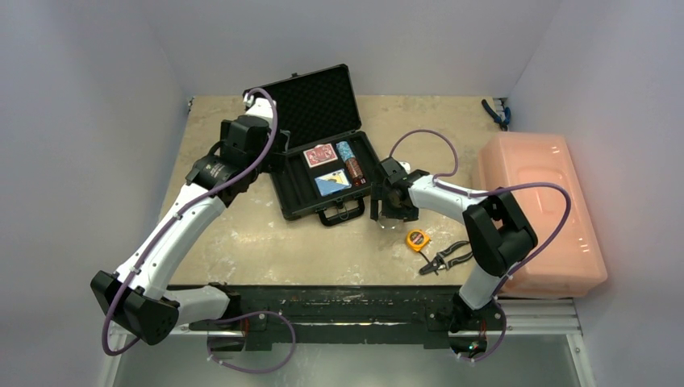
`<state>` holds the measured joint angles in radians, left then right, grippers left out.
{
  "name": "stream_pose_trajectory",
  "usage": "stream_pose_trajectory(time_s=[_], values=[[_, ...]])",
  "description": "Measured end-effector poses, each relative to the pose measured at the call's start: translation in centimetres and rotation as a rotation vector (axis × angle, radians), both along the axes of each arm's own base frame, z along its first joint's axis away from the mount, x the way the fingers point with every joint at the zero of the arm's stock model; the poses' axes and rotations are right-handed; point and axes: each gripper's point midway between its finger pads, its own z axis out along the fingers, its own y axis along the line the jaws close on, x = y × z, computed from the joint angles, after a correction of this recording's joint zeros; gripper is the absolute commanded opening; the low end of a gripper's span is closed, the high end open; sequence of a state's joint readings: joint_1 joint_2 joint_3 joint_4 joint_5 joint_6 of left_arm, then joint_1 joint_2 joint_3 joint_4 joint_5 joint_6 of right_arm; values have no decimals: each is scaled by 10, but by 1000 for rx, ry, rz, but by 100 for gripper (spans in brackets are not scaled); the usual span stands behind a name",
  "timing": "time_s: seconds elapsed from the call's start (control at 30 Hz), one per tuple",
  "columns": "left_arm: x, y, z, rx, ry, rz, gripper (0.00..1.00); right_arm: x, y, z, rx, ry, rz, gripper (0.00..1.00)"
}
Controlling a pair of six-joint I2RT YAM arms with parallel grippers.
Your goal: Pack up texas hold em set
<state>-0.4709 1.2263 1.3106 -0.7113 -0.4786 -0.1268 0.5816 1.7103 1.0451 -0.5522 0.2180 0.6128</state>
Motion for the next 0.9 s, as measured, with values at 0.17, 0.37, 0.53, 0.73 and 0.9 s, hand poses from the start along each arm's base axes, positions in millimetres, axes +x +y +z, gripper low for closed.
stream_pose_trajectory(time_s=[0.17, 0.37, 0.53, 0.73, 0.9], values=[[0, 0, 0, 7, 1, -6, 100, 0, 0, 0, -2, 0, 2, 83], [0, 0, 0, 11, 3, -12, 100, 5, 2, 3, 1, -11, 1, 82], [0, -1, 0, 9, 5, -17, 100, 6, 2, 2, -5, -9, 0, 80], [0, -2, -1, 7, 6, -21, 100, 5, 1, -4, -19, 8, 0, 77], [0, -3, -1, 5, 7, -25, 100, 8, 0, -3, -29, -2, -5, 75]])
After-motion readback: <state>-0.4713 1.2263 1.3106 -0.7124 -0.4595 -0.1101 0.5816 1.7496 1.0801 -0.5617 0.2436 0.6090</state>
